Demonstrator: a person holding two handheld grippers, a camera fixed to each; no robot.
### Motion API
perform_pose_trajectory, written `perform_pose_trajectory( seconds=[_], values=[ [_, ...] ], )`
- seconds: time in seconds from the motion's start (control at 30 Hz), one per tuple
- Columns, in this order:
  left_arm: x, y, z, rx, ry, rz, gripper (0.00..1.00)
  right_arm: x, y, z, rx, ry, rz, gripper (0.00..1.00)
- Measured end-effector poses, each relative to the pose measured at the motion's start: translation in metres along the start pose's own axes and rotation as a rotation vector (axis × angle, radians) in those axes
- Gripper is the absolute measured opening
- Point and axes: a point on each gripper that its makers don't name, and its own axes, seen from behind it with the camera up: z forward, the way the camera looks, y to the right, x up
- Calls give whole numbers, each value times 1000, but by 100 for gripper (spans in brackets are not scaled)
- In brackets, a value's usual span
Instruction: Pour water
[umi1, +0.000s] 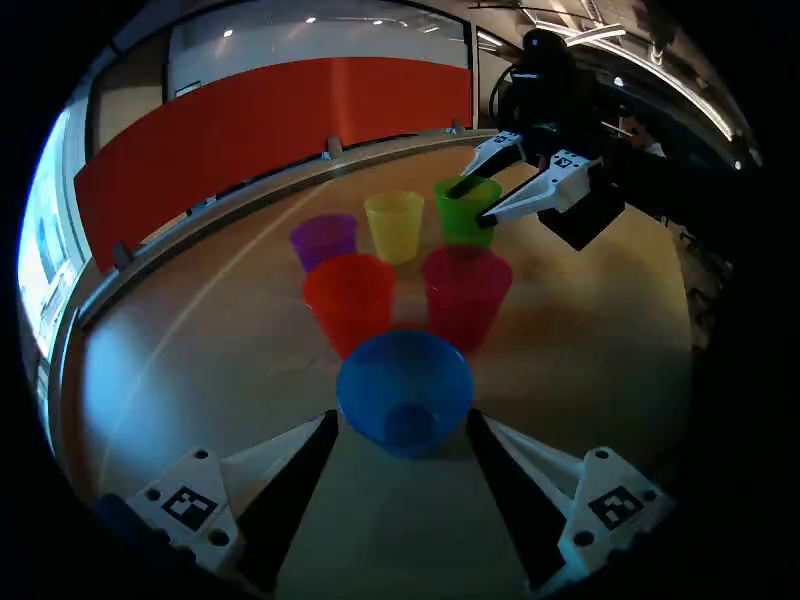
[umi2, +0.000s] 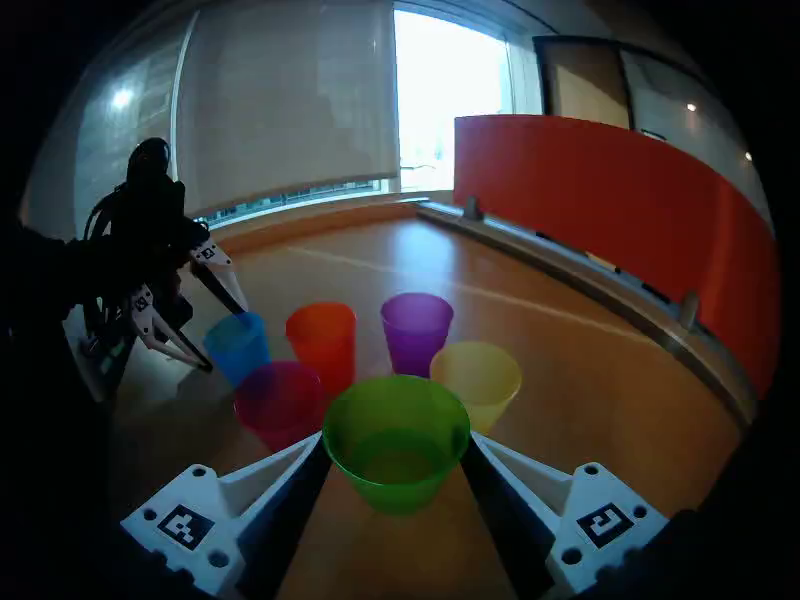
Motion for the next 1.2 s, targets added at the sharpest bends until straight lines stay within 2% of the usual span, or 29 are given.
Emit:
perform_pose_trajectory(
  seconds=[0.2, 0.47, 0.97, 1.2],
  values=[
    [-9, -2, -4, 22, -9, 3, 96, -12, 2, 9, -1, -26, 5, 90],
    [-11, 0, -8, 16, -6, -18, 96, -21, 4, 16, -2, -44, 14, 90],
    [-11, -3, -8, 21, -3, -36, 96, -31, 6, 17, -20, -55, 13, 92],
    [-8, -6, -11, 28, 5, -48, 96, -32, 8, 11, -39, -53, 35, 100]
  ],
)
